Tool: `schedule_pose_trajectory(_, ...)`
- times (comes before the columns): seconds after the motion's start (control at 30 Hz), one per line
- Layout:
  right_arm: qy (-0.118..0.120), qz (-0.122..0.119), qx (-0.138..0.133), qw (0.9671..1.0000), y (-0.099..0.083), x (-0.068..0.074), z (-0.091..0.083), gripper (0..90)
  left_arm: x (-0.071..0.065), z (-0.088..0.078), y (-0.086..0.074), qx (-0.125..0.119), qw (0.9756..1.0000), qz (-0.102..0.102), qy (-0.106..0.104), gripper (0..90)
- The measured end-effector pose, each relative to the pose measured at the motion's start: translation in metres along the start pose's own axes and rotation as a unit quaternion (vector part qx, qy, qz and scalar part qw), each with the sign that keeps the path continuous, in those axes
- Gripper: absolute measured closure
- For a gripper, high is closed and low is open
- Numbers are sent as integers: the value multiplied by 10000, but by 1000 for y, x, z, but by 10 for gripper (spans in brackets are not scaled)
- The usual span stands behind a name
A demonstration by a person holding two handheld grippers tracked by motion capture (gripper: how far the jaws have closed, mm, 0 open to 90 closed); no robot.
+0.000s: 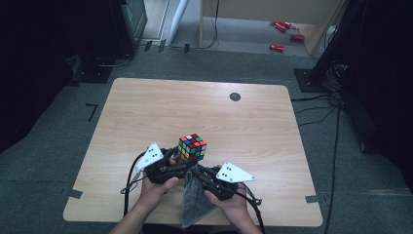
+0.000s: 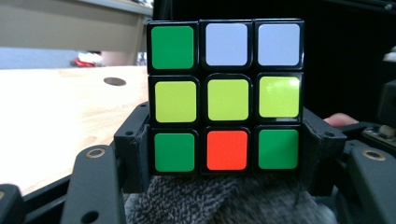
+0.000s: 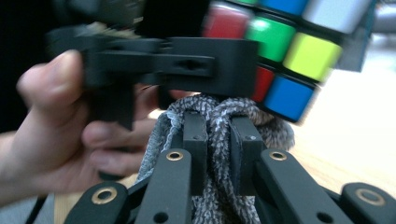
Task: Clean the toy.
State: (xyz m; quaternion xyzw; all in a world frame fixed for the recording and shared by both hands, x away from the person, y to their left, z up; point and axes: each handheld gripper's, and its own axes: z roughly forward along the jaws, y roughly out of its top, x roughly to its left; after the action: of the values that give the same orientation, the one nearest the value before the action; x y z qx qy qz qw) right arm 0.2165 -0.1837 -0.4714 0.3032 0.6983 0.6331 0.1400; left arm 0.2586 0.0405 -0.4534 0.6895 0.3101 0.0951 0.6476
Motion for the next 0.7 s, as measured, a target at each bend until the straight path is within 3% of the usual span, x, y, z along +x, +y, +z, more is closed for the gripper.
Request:
schedule_pose_trajectory(0.1, -366, 643, -43, 9973, -4, -10, -2, 804, -2, -2, 1, -101, 9999, -54, -93, 347)
schedule_pose_trajectory(0.17, -566, 868, -78, 9946, -7, -15, -3, 806, -4, 0, 1, -86, 9999, 3, -70, 347)
schedule_pose_trajectory(0.2, -517, 929, -100, 9943, -7, -16, -4, 806, -5, 1, 0, -67, 9999, -18, -86, 347)
schedule_pose_trajectory(0.27, -357, 922, -128, 9950, -7, -12, -2, 805, -6, 3, -2, -49, 9999, -13, -90, 347)
schedule_pose_trajectory(0.37, -174, 718, -130, 9972, -6, -2, 2, 805, -7, 4, -3, -4, 9999, -7, -109, 347)
schedule_pose_trajectory(0.43, -389, 639, -149, 9971, -5, -2, 1, 807, -7, 3, -2, -57, 9999, -13, -120, 347)
schedule_pose_trajectory(0.53, -745, 810, -254, 9936, -6, -13, -5, 807, -7, 1, 0, -99, 9998, -43, -138, 347)
schedule_pose_trajectory(0.6, -712, 914, -298, 9928, -7, -16, -7, 807, -7, 2, 0, -49, 9998, -58, -164, 347)
schedule_pose_trajectory(0.7, -549, 854, -242, 9945, -9, -7, -1, 805, -9, 5, -3, 15, 9999, -27, -166, 347)
